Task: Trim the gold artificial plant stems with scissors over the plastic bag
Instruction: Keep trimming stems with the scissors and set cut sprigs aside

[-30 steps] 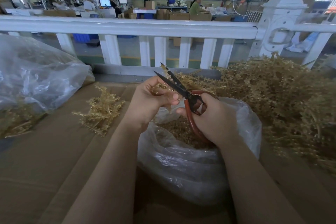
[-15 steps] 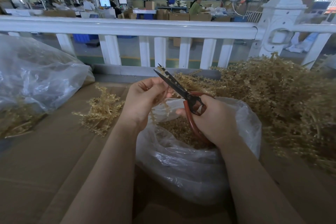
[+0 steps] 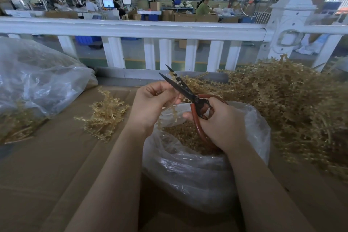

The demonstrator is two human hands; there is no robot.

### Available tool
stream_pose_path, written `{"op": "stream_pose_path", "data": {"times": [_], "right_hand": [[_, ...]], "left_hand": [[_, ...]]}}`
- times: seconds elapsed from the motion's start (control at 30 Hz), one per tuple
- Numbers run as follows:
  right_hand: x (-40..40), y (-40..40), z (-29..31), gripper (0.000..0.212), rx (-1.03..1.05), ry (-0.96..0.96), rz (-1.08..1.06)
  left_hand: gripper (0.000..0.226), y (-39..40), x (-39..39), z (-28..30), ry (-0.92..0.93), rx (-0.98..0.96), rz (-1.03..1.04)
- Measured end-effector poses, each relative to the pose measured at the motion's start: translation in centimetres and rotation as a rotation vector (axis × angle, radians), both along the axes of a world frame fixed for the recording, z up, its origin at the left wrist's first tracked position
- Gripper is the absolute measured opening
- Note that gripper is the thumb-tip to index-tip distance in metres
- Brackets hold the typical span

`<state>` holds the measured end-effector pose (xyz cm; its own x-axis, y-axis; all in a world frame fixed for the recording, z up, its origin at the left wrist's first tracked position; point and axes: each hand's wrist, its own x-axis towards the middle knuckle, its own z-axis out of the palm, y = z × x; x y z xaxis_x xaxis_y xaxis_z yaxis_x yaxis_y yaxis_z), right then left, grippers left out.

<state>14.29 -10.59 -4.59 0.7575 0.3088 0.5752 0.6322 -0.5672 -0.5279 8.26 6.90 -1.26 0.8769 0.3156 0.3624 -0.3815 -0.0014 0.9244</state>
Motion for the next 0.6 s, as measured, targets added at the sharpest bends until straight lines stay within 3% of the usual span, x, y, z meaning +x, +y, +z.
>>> {"op": "stream_pose_path", "data": {"times": [0.43,0.6], "right_hand": [[0.20,0.07,-0.03,0.059,-0.028,0.074,0.015],[0.14,0.07,0.01,0.052,-0.061,0.057,0.008]], "left_hand": [[0.008,-0.14,0.15,0.14,0.006,-0.031,-0.068],[0.009,-0.32,0.33,-0.18,0.076,-0.025,0.015]]}}
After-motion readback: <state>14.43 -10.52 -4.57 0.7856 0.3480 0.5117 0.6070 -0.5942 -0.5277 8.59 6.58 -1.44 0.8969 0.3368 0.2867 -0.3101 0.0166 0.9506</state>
